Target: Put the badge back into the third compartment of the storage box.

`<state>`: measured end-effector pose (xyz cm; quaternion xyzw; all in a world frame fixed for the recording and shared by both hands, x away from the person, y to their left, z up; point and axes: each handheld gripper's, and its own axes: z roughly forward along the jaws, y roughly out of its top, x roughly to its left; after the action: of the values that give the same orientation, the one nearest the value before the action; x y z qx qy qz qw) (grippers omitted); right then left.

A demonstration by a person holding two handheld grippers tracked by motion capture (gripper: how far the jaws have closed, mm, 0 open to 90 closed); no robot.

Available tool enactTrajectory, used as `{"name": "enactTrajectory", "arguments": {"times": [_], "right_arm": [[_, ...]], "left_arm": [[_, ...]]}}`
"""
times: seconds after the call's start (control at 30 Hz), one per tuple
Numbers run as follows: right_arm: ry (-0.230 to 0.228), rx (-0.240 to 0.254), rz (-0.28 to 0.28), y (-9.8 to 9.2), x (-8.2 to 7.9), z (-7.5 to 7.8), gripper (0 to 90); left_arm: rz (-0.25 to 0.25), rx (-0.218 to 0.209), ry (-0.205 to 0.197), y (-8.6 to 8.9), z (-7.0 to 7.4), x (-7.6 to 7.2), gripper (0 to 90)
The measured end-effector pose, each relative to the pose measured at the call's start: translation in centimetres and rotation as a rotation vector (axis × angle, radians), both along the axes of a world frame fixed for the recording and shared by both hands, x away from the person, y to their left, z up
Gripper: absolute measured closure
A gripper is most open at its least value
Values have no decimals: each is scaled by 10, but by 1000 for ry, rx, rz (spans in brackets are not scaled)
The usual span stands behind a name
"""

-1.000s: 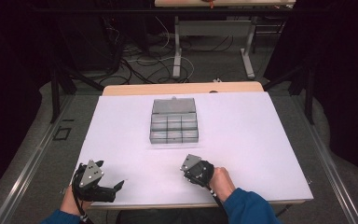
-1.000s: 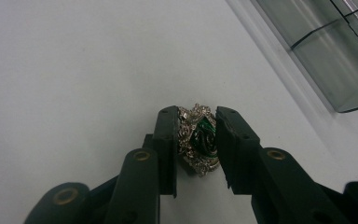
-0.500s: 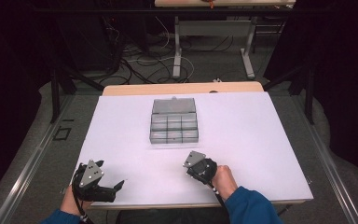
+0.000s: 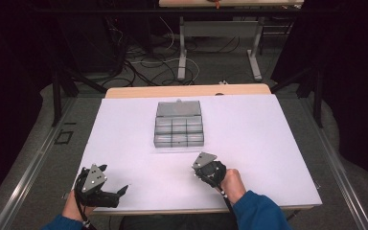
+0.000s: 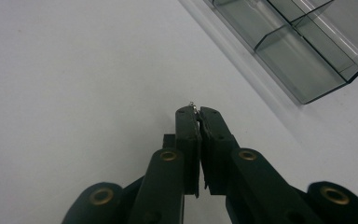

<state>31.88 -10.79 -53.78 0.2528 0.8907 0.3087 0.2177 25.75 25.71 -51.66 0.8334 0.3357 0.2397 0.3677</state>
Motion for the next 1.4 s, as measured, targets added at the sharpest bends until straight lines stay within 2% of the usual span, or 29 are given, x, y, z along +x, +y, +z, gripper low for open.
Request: {"name": "enactTrajectory", "arguments": {"times": [0.03, 0.07, 0.1, 0.2, 0.27, 0.53, 0.63, 0.67, 0.77, 0.97, 1.0, 1.13, 1.2, 1.23, 1.4], "right_arm": [[-4, -2, 13, -1, 1, 0, 872], [-6, 0, 9, -1, 1, 0, 872], [-3, -1, 12, -1, 1, 0, 872], [0, 8, 3, -1, 1, 1, 873], [17, 19, 8, -2, 1, 2, 874], [7, 40, 6, -4, -1, 5, 882], [6, 58, 2, -5, -2, 8, 882], [3, 59, 17, -6, -1, 10, 882], [17, 90, 1, -8, -3, 13, 881], [20, 121, -6, -16, -3, 19, 881], [8, 126, -8, -17, -3, 19, 881], [24, 147, -12, -22, -4, 24, 881], [22, 179, -19, -25, -5, 26, 881], [40, 177, -22, -26, -6, 28, 881], [91, 266, -31, -35, -3, 33, 881]], "left_arm": [[0, 2, 0, 0, 0, 0, 5], [0, -10, 9, 0, -1, 0, 5], [2, -5, -1, 0, 0, 0, 5], [0, -5, 4, 0, 0, -1, 5], [8, -12, 4, 0, 0, -1, 5], [2, -10, 2, 0, 0, -1, 6], [1, -10, 2, 0, 0, -1, 6], [3, -11, 0, 0, 0, -1, 6], [2, -15, 1, 1, 0, -1, 6], [6, -16, -1, 1, -1, -1, 7], [7, -17, 0, 1, -1, -1, 7], [4, -18, -2, 0, -1, -1, 8], [8, -14, 1, 0, 0, -1, 8], [8, -14, 1, 0, 0, -1, 8], [5, -12, 0, 0, 0, -1, 8]]}}
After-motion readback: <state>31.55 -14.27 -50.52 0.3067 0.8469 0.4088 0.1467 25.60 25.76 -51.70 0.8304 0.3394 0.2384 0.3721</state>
